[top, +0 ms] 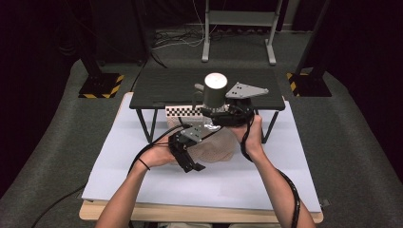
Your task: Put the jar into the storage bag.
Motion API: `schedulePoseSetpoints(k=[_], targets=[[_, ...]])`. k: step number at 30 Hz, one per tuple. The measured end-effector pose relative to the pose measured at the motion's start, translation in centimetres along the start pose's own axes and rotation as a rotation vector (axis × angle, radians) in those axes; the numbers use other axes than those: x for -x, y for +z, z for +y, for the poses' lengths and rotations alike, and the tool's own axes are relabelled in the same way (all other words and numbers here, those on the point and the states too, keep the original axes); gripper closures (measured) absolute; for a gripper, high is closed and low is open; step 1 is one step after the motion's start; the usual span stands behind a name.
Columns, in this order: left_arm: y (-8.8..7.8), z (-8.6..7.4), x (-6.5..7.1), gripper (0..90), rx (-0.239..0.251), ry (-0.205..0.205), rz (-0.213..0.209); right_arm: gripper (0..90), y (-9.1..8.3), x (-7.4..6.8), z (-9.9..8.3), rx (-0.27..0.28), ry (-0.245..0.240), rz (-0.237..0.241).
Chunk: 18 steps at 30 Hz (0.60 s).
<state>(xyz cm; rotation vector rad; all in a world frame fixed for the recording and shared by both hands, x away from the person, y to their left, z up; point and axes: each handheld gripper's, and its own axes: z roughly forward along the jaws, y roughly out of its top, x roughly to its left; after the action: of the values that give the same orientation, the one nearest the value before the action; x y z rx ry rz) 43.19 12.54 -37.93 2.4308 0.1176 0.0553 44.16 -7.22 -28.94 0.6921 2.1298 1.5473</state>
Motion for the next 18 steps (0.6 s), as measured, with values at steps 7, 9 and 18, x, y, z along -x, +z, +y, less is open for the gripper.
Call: schedulePoseSetpoints(k=[7,9,18], targets=[[-0.5,0.2,0.2,0.0,0.019,0.015,-0.022,30.0,1.4,-0.1,-0.6,0.003,0.013,-0.002],[-0.7,0.1,0.3,0.0,0.025,0.012,-0.024,30.0,1.8,-0.1,-0.9,-0.007,0.020,0.002],[-1.1,0.2,0.5,0.0,0.041,0.017,-0.034,30.0,2.8,-0.4,-2.7,-0.044,0.026,0.007]])
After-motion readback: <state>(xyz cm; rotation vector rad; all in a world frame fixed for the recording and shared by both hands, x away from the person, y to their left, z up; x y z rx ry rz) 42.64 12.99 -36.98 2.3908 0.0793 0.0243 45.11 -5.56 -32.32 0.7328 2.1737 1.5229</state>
